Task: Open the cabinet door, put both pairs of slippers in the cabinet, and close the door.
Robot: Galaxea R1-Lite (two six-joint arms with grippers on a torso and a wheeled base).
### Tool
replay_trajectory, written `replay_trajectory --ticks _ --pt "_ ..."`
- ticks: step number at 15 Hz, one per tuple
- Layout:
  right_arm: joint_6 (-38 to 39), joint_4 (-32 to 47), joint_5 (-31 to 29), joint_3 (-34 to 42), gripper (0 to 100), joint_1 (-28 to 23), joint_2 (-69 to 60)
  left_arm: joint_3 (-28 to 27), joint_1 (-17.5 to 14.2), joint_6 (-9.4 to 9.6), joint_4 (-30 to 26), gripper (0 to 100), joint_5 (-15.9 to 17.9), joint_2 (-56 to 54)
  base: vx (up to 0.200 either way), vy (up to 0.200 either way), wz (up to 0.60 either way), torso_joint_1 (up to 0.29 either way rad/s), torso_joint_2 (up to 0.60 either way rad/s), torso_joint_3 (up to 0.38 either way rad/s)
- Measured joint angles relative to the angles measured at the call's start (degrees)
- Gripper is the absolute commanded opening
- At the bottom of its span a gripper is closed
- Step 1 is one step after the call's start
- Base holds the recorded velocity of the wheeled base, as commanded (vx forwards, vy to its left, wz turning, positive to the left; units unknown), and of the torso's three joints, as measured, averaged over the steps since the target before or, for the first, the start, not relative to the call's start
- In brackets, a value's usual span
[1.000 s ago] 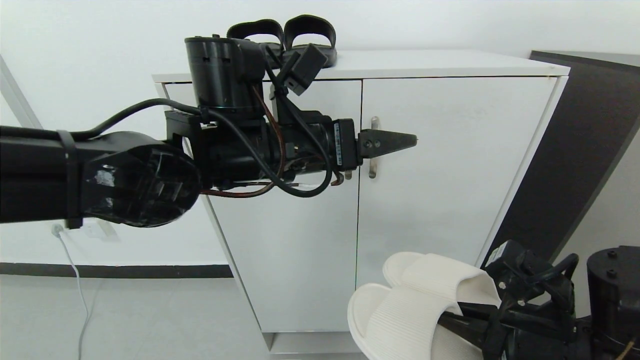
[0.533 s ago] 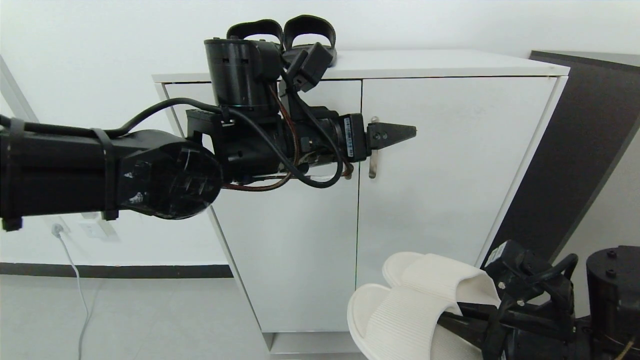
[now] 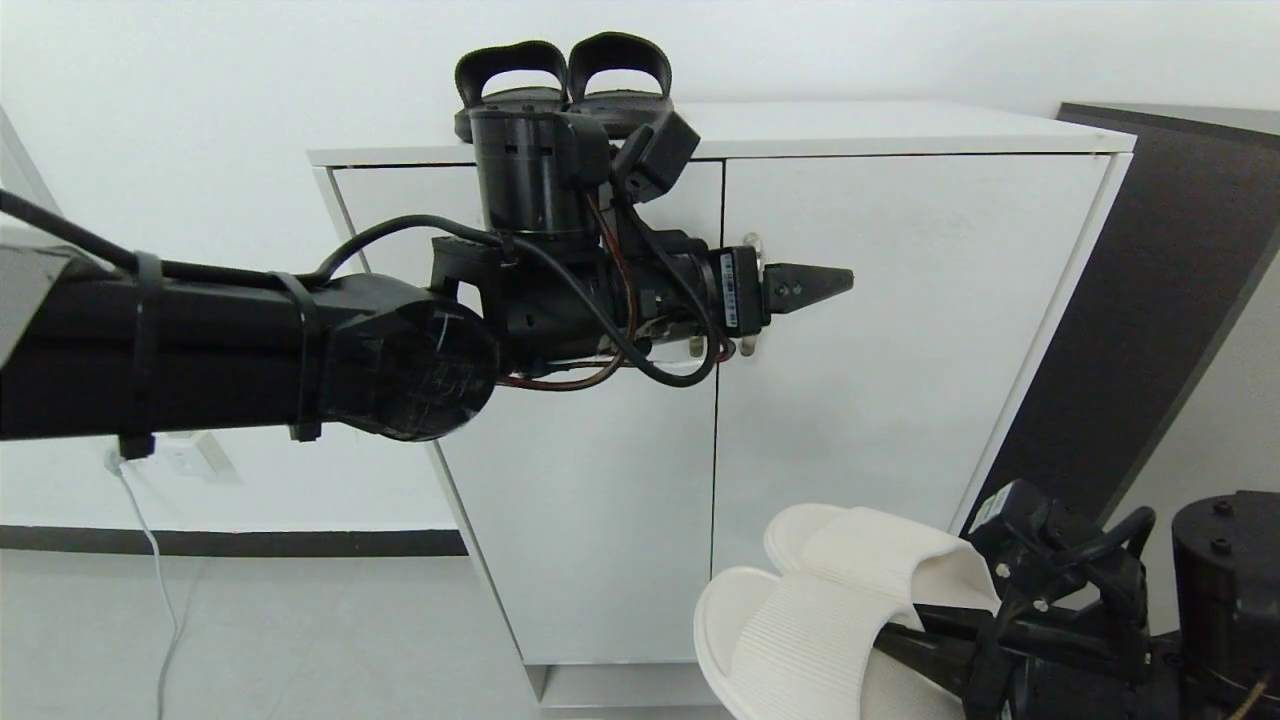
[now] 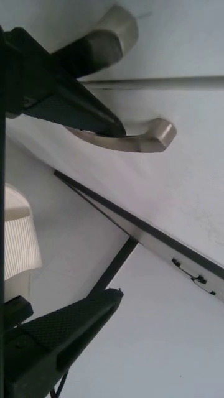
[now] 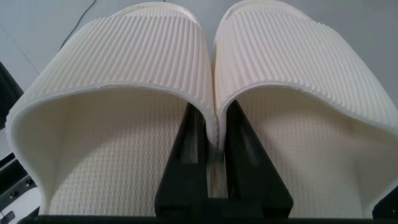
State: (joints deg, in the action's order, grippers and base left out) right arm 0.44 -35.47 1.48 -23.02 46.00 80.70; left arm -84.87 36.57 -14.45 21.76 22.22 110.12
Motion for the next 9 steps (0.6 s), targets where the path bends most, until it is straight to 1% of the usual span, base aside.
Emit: replay_trajectory --ticks 2,5,6,9 --pt "-0.01 0.0 -0.06 0.0 0 0.02 0.0 0.0 -0.02 0.02 -0.04 0 -0.11 0.39 0.0 0.0 0.0 0.0 0.0 0.0" --pt "-0.06 0.09 0.13 0.22 0 0.06 0.0 1.0 -0.16 0.02 -0.22 0 -1.16 0.3 0.0 0.0 0.0 0.0 0.0 0.0" --pt "-0.11 0.09 0.84 0.44 0 0.06 -0.05 1.8 -0.05 0.13 -0.04 0 -1.05 -0.06 0.0 0.0 0.0 0.0 0.0 0.0" --pt "-0.44 0.09 3.99 1.96 0 0.23 -0.49 6.64 0.44 -0.05 1.52 0 -0.83 -2.6 0.0 0.0 0.0 0.0 0.0 0.0"
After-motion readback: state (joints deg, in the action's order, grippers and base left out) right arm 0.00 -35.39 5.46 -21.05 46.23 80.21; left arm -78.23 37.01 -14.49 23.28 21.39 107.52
